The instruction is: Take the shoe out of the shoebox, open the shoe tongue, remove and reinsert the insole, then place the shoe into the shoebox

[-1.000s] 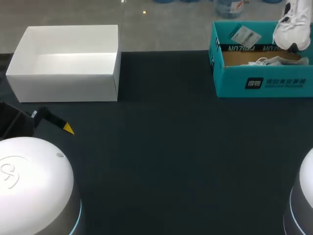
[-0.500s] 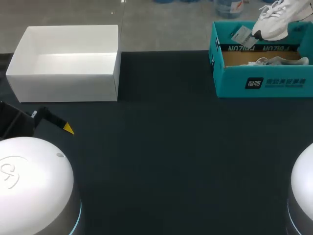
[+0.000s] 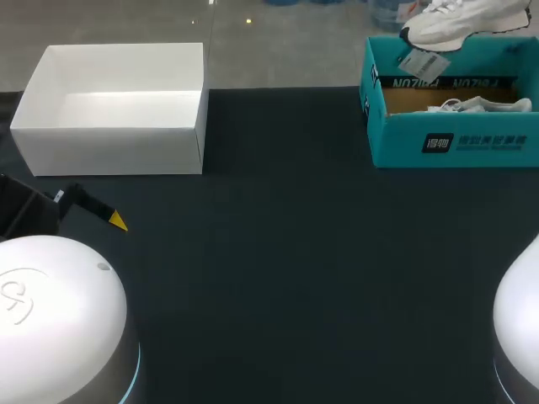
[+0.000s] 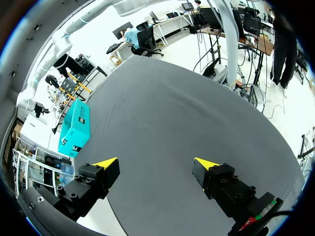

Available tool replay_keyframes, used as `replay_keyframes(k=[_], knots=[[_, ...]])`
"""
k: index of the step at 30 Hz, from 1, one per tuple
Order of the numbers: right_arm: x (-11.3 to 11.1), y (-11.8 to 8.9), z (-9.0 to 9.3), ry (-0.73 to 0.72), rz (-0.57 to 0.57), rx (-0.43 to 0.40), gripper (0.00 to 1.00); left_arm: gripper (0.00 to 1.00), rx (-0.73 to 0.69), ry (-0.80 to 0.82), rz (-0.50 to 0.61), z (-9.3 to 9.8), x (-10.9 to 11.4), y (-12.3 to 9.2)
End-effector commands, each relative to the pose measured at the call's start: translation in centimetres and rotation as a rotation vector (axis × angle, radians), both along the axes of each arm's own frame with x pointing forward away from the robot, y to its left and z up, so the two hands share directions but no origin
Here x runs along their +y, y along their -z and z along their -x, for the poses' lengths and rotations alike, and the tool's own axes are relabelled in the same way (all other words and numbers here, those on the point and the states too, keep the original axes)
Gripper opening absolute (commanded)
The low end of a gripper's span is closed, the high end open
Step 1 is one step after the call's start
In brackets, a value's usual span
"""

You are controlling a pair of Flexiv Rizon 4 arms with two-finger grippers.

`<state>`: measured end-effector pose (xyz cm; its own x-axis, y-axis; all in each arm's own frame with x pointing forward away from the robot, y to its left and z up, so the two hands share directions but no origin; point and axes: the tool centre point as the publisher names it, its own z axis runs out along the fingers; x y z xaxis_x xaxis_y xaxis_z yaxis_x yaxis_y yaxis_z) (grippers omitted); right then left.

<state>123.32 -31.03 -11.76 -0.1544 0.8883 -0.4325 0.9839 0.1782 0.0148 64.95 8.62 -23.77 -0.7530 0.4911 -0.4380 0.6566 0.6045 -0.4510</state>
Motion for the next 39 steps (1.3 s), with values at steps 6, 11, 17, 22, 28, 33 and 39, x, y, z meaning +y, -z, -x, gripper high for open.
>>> replay_keyframes(k=[6,11,17,22,28,33,39], knots=[[0.5,0.8,-0.2,0.137,-0.036,0.108,0.00,1.00,0.002,0.001,-0.003,-0.1,0.0,0.0],[0.0,1.3,0.5,0.237,-0.083,0.104,0.00,1.00,0.002,0.001,-0.003,-0.1,0.0,0.0],[0.3,1.7,1.3,0.344,-0.064,0.071,0.00,1.00,0.002,0.001,-0.003,-0.1,0.0,0.0],[0.1,3.2,1.8,0.405,-0.087,0.067,0.00,1.00,0.002,0.001,-0.003,-0.1,0.0,0.0],[-0.5,4.6,2.3,0.420,-0.118,0.066,0.00,1.00,0.002,0.001,-0.003,-0.1,0.0,0.0],[-1.1,5.8,2.6,0.429,-0.118,0.065,0.00,1.00,0.002,0.001,-0.003,-0.1,0.0,0.0],[-1.0,7.7,3.0,0.441,-0.120,0.071,0.00,1.00,0.002,0.001,-0.003,-0.1,0.0,0.0]])
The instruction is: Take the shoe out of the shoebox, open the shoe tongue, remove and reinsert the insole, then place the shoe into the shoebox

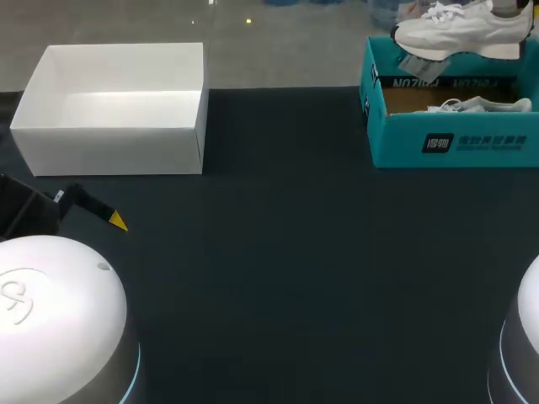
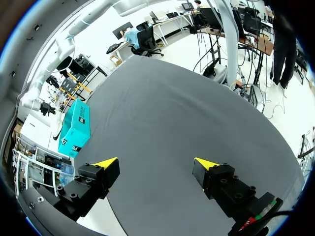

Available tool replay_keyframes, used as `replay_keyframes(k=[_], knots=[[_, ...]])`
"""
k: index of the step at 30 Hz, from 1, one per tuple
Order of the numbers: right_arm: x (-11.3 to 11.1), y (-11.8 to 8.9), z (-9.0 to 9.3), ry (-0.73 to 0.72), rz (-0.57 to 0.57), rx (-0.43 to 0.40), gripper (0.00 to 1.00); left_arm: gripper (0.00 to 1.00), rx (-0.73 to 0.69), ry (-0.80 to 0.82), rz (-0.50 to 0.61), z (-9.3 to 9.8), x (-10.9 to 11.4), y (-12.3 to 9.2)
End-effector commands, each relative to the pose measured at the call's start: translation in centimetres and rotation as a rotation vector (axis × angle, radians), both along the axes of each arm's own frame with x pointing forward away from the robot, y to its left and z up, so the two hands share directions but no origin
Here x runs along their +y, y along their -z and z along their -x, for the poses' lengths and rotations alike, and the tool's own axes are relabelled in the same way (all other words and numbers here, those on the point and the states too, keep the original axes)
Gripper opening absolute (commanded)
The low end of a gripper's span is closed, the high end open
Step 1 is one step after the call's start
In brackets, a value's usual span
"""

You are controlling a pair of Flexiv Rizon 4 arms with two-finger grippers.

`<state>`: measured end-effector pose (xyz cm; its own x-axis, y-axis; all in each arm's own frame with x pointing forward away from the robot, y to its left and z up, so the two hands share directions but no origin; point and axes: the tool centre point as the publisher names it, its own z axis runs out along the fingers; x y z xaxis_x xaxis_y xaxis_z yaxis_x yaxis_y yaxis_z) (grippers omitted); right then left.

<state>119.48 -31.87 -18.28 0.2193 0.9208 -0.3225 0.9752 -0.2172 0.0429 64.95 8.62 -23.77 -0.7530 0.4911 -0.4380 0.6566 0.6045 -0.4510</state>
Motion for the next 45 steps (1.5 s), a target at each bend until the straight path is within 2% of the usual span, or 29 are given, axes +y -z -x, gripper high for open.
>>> replay_keyframes(k=[1,8,22,28,36,45], knots=[[-0.2,1.5,-0.8,0.043,-0.023,0.101,0.00,1.00,0.002,0.001,-0.003,-0.1,0.0,0.0],[-0.5,4.6,-0.3,0.074,-0.016,0.106,0.00,1.00,0.002,0.001,-0.003,-0.1,0.0,0.0],[-2.0,9.0,0.5,0.137,0.000,0.112,0.00,1.00,0.002,0.001,-0.003,-0.1,0.0,0.0],[-2.8,10.8,0.6,0.179,0.013,0.069,0.00,1.00,0.002,0.001,-0.003,-0.1,0.0,0.0],[-3.3,12.3,-0.3,0.189,0.032,0.016,0.00,1.00,0.002,0.001,-0.003,-0.1,0.0,0.0],[-2.9,14.2,-1.0,0.171,0.038,0.016,0.00,1.00,0.002,0.001,-0.003,-0.1,0.0,0.0]])
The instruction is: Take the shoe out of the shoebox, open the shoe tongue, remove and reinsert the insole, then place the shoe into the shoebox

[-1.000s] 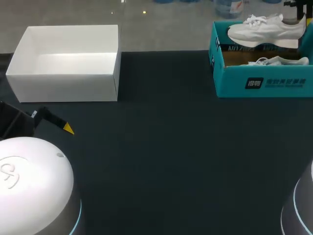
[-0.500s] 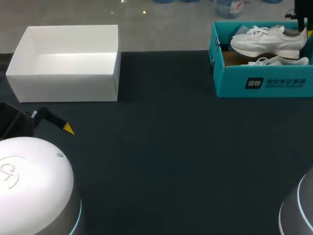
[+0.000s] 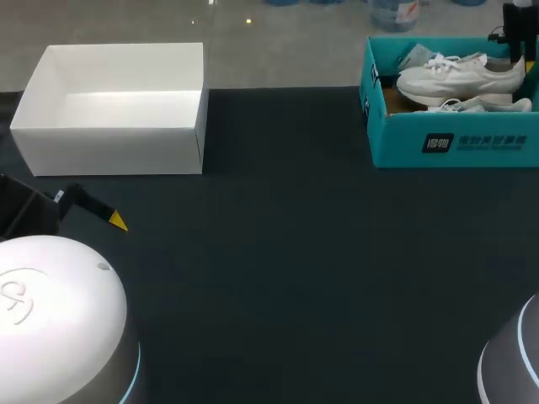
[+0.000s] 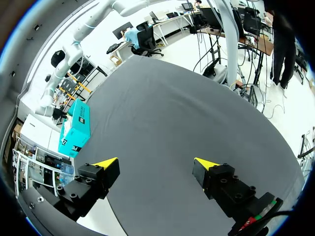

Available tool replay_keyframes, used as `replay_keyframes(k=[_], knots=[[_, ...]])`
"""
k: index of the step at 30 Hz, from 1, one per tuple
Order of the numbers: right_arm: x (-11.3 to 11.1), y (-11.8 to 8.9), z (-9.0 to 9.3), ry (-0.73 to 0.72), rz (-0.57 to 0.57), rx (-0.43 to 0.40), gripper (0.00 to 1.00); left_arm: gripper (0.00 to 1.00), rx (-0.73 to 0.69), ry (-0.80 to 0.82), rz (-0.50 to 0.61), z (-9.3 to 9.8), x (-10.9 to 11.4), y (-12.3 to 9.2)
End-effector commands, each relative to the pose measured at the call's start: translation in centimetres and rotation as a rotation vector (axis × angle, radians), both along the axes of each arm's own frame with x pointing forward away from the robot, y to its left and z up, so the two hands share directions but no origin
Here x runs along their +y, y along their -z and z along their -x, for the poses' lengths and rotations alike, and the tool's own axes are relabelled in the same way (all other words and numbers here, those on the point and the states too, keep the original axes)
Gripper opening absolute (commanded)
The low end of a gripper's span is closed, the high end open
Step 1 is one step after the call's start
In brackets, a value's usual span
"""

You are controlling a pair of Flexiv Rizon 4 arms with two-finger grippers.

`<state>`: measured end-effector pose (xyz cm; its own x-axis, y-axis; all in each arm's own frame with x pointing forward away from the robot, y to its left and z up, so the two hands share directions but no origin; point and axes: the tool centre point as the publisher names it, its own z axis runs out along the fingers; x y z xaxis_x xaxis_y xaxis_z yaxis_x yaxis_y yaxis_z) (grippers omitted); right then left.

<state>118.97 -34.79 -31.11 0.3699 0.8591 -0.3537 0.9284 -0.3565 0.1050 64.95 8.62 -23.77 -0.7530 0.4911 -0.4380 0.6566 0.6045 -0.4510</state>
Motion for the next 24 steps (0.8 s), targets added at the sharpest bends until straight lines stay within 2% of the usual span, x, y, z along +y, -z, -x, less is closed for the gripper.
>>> replay_keyframes(k=[1,14,21,22,24], knots=[[0.1,1.8,-1.5,0.022,-0.026,0.065,0.00,1.00,0.002,0.001,-0.003,-0.1,0.0,0.0],[1.0,5.2,-0.6,0.028,-0.031,0.087,0.00,1.00,0.002,0.001,-0.003,-0.1,0.0,0.0],[1.3,5.5,-0.3,0.033,-0.030,0.085,0.00,1.00,0.002,0.001,-0.003,-0.1,0.0,0.0],[1.3,5.2,-0.2,0.040,-0.037,0.080,0.24,1.00,0.002,0.001,-0.003,-0.1,0.0,0.0],[1.5,4.6,-0.2,0.041,-0.033,0.073,1.00,1.00,0.002,0.001,-0.003,-0.1,0.0,0.0]])
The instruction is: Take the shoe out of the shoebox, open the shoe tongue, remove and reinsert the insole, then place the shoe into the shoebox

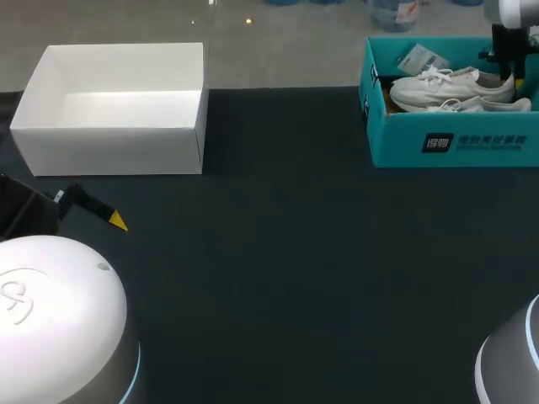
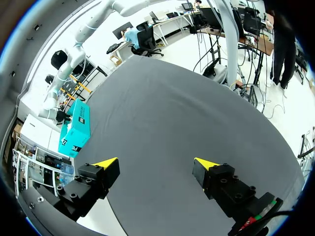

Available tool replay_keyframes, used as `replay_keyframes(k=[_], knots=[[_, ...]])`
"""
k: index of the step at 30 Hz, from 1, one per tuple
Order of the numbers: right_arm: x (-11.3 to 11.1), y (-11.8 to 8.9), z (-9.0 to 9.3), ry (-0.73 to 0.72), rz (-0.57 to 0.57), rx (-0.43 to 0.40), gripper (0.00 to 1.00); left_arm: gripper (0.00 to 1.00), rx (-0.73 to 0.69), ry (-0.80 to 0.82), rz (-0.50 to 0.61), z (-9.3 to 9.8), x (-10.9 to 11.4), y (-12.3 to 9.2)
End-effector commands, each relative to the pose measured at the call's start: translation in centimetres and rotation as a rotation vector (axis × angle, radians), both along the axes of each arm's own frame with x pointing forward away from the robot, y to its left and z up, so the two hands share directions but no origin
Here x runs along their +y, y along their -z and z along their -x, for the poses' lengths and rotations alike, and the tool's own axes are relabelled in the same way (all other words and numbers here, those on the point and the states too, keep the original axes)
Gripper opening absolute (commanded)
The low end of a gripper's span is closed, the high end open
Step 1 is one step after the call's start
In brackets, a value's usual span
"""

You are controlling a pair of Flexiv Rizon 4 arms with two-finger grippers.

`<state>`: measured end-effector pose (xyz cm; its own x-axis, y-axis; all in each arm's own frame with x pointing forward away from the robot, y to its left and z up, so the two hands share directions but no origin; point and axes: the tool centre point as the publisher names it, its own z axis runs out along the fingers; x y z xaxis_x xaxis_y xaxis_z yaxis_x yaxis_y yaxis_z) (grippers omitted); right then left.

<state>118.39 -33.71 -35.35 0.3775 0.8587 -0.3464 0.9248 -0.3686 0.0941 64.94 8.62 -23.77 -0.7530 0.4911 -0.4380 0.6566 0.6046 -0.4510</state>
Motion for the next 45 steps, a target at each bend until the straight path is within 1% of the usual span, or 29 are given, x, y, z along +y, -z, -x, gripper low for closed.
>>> replay_keyframes(k=[1,6,10,14,18,22,24,26,27,45], knots=[[0.4,0.1,-0.8,0.029,-0.018,0.059,1.00,1.00,0.002,0.001,-0.003,-0.1,0.0,0.0],[0.4,-2.0,-0.9,0.036,-0.013,0.024,1.00,1.00,0.002,0.001,-0.003,-0.1,0.0,0.0],[0.4,-4.5,-1.2,0.046,-0.004,-0.024,1.00,1.00,0.002,0.001,-0.003,-0.1,0.0,0.0],[0.8,-7.6,-1.4,0.041,0.010,-0.065,1.00,1.00,0.002,0.001,-0.003,-0.1,0.0,0.0],[1.9,-10.1,-1.0,0.040,-0.007,-0.095,1.00,1.00,0.002,0.001,-0.003,-0.1,0.0,0.0],[3.7,-11.9,0.2,0.043,-0.047,-0.116,1.00,1.00,0.002,0.001,-0.003,-0.1,0.0,0.0],[5.1,-12.4,0.9,0.032,-0.061,-0.114,1.00,1.00,0.002,0.001,-0.003,-0.1,0.0,0.0],[6.2,-12.8,1.5,0.034,-0.140,-0.112,1.00,1.00,0.002,0.001,-0.003,-0.1,0.0,0.0],[6.9,-13.0,1.8,0.027,-0.159,-0.119,1.00,1.00,0.002,0.001,-0.003,-0.1,0.0,0.0],[6.9,-13.0,1.8,0.027,-0.159,-0.119,1.00,1.00,0.002,0.001,-0.003,-0.1,0.0,0.0]])
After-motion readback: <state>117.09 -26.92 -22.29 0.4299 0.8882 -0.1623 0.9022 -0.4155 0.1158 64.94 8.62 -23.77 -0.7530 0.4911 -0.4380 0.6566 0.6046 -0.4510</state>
